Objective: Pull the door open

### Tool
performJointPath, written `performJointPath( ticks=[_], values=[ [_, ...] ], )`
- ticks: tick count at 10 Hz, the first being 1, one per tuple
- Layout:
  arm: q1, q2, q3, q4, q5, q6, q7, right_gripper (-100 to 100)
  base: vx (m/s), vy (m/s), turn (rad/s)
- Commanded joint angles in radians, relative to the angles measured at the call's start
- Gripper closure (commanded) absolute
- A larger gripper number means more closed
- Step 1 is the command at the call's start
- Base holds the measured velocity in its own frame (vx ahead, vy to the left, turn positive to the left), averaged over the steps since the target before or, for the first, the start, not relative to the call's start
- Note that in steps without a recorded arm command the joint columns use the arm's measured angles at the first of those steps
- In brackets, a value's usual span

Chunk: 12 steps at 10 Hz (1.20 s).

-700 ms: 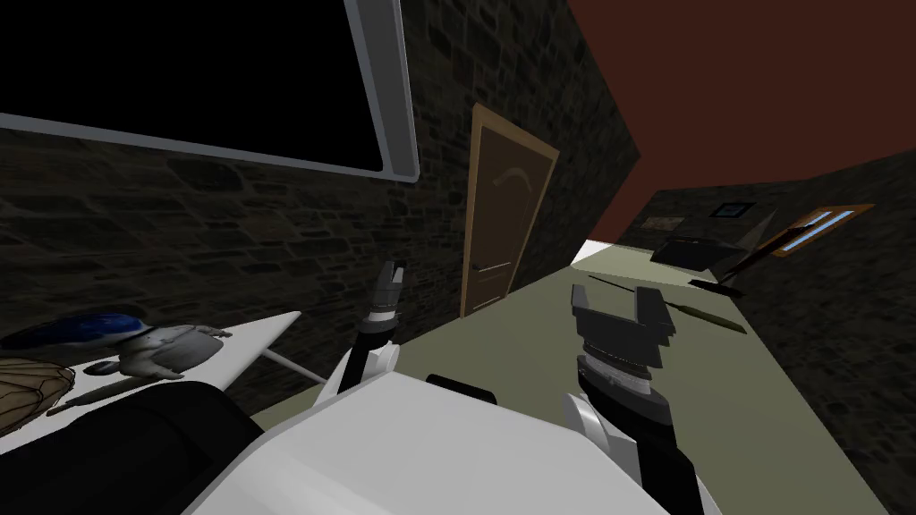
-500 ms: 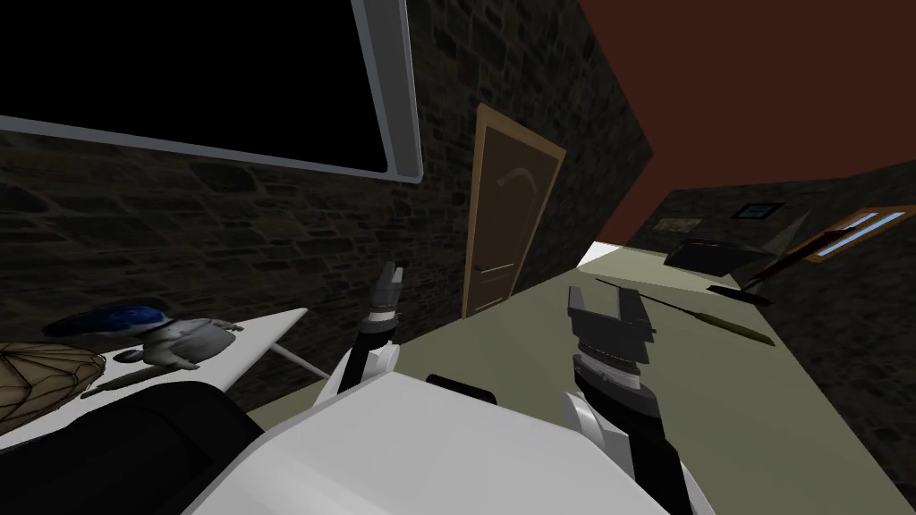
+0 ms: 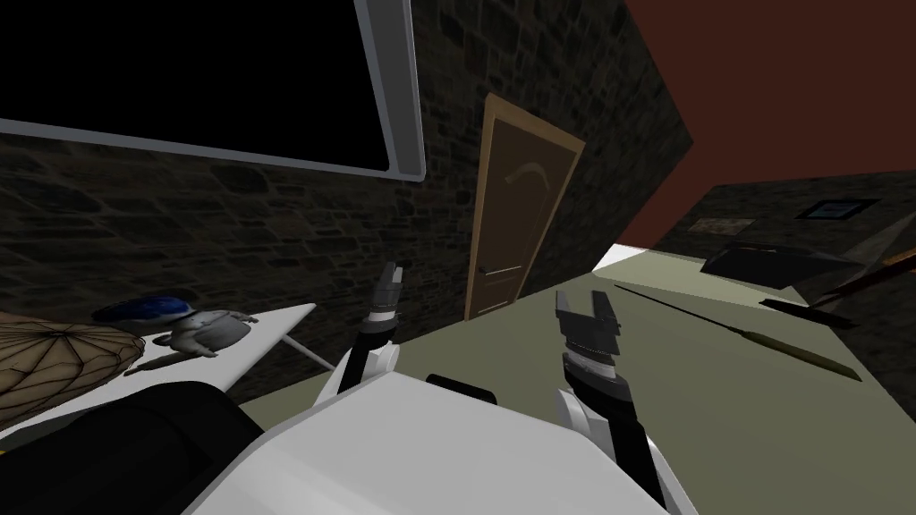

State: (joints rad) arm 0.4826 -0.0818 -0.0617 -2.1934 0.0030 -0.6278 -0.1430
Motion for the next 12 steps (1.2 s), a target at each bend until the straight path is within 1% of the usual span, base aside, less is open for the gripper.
performJointPath(
  ticks=[1,2,4,5,7,8,9,10,11,12],
  values=[
    [-0.028,-0.012,-0.001,0.050,-0.003,-0.003,-0.005,-100,0.038,-0.020,0.117],
    [-0.028,-0.012,-0.001,0.058,-0.003,-0.003,-0.005,-100,0.030,-0.020,0.063],
    [-0.056,-0.033,0.003,0.124,-0.007,-0.010,-0.012,-100,0.043,-0.032,0.167],
    [-0.056,-0.033,0.003,0.141,-0.007,-0.010,-0.012,-100,0.049,-0.032,0.062],
    [-0.086,-0.056,0.008,0.210,-0.011,-0.018,-0.021,-100,0.058,-0.038,0.155],
    [-0.086,-0.056,0.008,0.232,-0.011,-0.018,-0.021,-100,0.057,-0.039,0.077],
    [-0.103,-0.068,0.011,0.264,-0.014,-0.022,-0.026,-100,0.055,-0.031,0.145],
    [-0.103,-0.068,0.011,0.280,-0.014,-0.022,-0.026,-100,0.038,-0.026,0.060],
    [-0.119,-0.080,0.013,0.317,-0.016,-0.027,-0.030,-100,0.047,-0.030,0.132],
    [-0.119,-0.080,0.013,0.329,-0.016,-0.027,-0.030,-100,0.038,-0.031,0.069]
  ],
)
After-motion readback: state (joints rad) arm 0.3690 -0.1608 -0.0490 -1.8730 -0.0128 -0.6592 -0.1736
